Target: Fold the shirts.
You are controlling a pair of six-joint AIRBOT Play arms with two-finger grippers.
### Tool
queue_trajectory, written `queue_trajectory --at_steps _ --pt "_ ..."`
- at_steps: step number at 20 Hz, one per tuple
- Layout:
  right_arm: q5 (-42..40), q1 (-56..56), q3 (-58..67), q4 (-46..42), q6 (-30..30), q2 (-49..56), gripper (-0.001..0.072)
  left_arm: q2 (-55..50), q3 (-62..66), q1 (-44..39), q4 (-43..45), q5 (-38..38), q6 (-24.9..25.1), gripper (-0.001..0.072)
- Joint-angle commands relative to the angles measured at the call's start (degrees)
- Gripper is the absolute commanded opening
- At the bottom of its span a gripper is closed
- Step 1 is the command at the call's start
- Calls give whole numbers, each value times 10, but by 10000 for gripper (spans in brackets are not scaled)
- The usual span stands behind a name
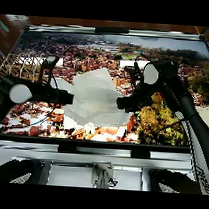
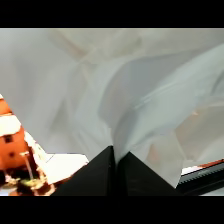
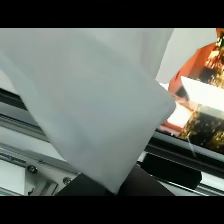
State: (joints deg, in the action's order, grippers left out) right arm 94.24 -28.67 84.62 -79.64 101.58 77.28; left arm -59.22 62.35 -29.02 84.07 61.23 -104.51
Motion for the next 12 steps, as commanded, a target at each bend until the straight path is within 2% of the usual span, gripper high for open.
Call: queue_trajectory --at_steps 1,4,6,9,11,12 --pt "39 0 12 -12 -30 17 91 21 -96 -65 -1 -133 -117 49" --pt "120 0 102 -73 -65 17 91 44 -18 -71 87 -169 -115 48" --pt "123 0 226 -138 -71 15 91 56 94 -49 131 -181 -105 48" --pt "41 0 411 -167 -97 9 91 57 267 -35 129 -238 -10 48" --pt "-57 0 419 -142 -103 -25 90 58 327 -43 129 -271 37 48" --pt "-94 0 405 -123 -124 -40 91 58 341 -44 128 -270 66 49"
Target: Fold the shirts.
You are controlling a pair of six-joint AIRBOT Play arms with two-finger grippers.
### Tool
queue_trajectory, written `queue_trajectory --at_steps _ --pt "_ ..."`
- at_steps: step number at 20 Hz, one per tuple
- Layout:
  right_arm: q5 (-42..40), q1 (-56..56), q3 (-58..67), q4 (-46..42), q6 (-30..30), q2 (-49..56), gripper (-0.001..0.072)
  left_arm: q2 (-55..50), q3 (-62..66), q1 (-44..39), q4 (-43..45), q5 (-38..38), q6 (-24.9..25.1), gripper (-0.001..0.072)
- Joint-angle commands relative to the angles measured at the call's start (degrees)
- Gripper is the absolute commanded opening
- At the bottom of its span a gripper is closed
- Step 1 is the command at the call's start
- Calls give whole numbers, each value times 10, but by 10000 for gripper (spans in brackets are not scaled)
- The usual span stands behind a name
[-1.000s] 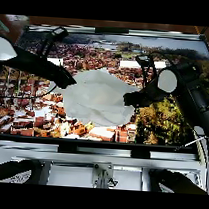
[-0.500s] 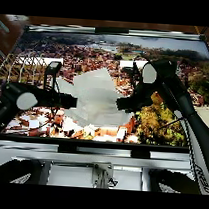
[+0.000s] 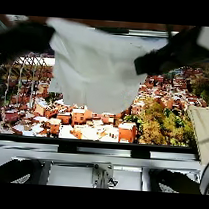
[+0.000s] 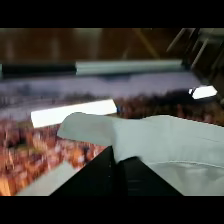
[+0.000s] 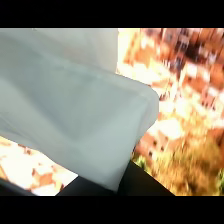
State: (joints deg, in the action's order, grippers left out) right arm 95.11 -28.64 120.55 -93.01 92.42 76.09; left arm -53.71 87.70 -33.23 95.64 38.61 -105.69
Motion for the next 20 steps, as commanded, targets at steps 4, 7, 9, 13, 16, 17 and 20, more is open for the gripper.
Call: queue_trajectory --at_steps 4,7,9,13,16,17,20 --pt "-118 0 -20 31 -54 -46 91 -1 87 6 22 74 140 48" --pt "-28 0 -70 36 -27 -20 91 -11 38 21 39 218 120 48" --pt "55 0 -89 51 -1 20 91 -13 -48 31 39 259 55 48" --pt "114 -1 -131 127 38 90 91 -13 -266 7 -13 176 -94 49" --pt "115 -15 -149 157 45 122 91 -15 -360 -26 -55 45 -132 51" --pt "115 -23 -154 149 46 128 91 -16 -372 -29 -55 38 -131 51" --pt "115 -34 -165 144 57 130 91 -12 -374 -15 -44 77 -94 261"
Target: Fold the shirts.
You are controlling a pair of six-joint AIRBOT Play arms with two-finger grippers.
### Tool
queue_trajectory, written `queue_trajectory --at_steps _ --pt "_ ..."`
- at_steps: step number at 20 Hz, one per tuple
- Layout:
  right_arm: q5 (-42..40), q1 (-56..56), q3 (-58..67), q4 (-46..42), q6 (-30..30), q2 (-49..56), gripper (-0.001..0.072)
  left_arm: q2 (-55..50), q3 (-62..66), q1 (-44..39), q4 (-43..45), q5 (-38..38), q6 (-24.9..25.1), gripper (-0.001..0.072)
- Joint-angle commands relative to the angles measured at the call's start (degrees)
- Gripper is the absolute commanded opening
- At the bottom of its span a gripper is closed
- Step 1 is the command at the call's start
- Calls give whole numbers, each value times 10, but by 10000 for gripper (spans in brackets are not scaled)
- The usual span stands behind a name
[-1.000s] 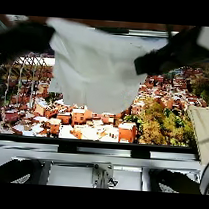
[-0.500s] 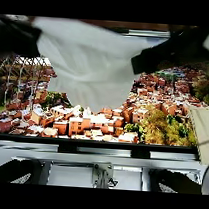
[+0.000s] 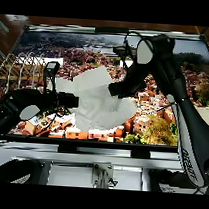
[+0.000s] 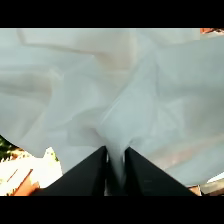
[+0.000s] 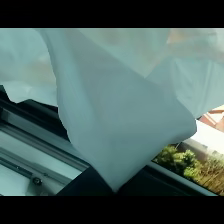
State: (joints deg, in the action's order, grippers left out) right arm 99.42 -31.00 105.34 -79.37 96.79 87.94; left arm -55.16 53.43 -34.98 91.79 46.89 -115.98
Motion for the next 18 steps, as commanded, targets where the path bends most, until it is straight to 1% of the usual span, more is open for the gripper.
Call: queue_trajectory --at_steps 1,2,3,4,5,6,8,10,12,13,14,16,18 --pt "72 -10 -13 8 15 12 91 7 -31 14 -6 6 31 299" --pt "72 -10 -13 6 16 12 91 13 -25 33 -6 24 62 320" --pt "72 -10 -13 -3 16 12 91 17 -14 52 -5 48 93 487" --pt "72 -10 -13 -14 16 12 91 21 7 78 -5 78 113 633" --pt "72 -10 -13 -17 16 12 91 25 30 107 -6 107 141 668" --pt "72 -10 -13 -18 16 12 91 30 58 142 -5 128 181 676" --pt "72 -10 -13 -18 16 12 91 37 110 228 -6 138 245 676" --pt "72 -10 -13 -17 16 12 91 33 142 327 -11 146 295 675" --pt "72 -10 -13 -18 16 12 91 24 137 417 -41 180 343 671" --pt "72 -10 -13 -18 16 12 91 21 125 443 -48 200 359 617" --pt "72 -10 -13 -21 16 12 91 22 103 458 -49 209 370 583" --pt "72 -10 -13 -23 16 12 91 23 39 462 -43 187 382 584" --pt "72 -10 -13 -32 17 12 91 23 -28 461 -26 140 382 584"
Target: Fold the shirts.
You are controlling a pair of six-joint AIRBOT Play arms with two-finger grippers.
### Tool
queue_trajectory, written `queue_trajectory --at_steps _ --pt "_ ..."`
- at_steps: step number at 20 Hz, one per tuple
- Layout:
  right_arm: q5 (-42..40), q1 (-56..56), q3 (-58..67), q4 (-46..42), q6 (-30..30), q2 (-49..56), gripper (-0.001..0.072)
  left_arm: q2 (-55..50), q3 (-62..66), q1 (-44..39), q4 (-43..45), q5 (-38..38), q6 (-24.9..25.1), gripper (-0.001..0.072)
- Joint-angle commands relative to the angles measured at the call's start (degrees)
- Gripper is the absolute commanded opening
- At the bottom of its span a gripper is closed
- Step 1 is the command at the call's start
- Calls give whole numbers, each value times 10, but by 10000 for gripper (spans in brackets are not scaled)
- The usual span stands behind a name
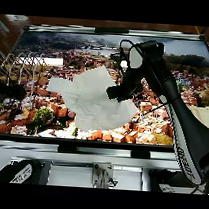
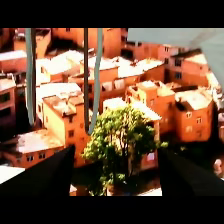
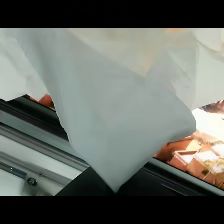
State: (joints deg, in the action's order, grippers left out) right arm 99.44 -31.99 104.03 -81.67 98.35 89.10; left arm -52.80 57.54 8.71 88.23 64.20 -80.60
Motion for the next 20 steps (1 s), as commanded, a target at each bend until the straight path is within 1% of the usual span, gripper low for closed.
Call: queue_trajectory --at_steps 1,2,6,12,14,16,17,18,20 --pt "72 0 0 -12 6 0 91 0 -95 24 22 -56 23 583" --pt "72 0 0 -14 8 0 91 -1 -117 24 31 -75 17 584" --pt "72 0 0 -14 26 0 91 -13 -166 23 35 -138 17 584" --pt "72 0 0 -13 37 0 91 -90 -166 28 74 -161 12 580" --pt "72 0 0 -13 37 0 91 -108 -166 33 74 -185 0 542" --pt "72 0 0 -14 37 0 91 -127 -166 34 74 -203 0 538" --pt "72 0 0 -14 37 0 91 -139 -166 35 74 -207 0 505" --pt "72 0 0 -14 37 0 91 -151 -166 35 74 -210 0 445" --pt "72 0 0 -14 37 0 91 -171 -165 35 74 -223 -7 445"
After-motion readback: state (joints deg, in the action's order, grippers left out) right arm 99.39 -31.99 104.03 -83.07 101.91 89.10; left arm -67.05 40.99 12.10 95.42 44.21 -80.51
